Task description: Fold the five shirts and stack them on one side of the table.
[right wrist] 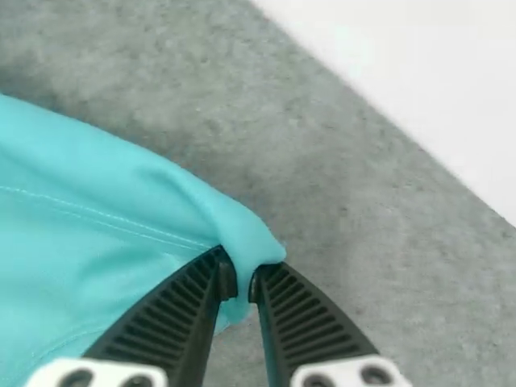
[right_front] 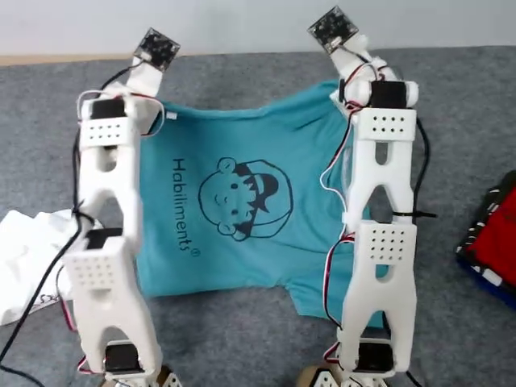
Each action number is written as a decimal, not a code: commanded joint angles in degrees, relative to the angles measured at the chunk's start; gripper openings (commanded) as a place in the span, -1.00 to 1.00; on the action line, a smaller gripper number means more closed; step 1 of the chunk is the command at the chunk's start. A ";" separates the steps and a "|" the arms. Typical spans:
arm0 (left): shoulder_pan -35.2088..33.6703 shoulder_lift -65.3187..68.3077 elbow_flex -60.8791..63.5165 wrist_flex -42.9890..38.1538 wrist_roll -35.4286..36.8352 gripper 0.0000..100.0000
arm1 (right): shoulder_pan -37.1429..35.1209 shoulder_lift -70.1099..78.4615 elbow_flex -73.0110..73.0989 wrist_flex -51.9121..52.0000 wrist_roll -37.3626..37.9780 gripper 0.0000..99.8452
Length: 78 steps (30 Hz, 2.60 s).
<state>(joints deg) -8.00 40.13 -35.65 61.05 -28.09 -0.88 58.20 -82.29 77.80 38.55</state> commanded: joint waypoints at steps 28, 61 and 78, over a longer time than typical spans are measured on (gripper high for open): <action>5.19 22.95 -59.30 19.08 0.97 -0.99 | 9.19 -1.36 -11.69 -2.59 -1.49 -0.98; 6.15 -2.02 -19.82 39.65 -7.91 -0.99 | 7.69 -29.58 22.59 25.19 2.29 -0.98; 7.12 -19.43 13.85 39.56 -12.84 -0.99 | 7.52 -70.90 79.12 25.19 2.37 -0.98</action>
<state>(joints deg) -1.23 25.36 -23.34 98.77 -40.48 6.86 -4.48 -8.88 100.48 40.31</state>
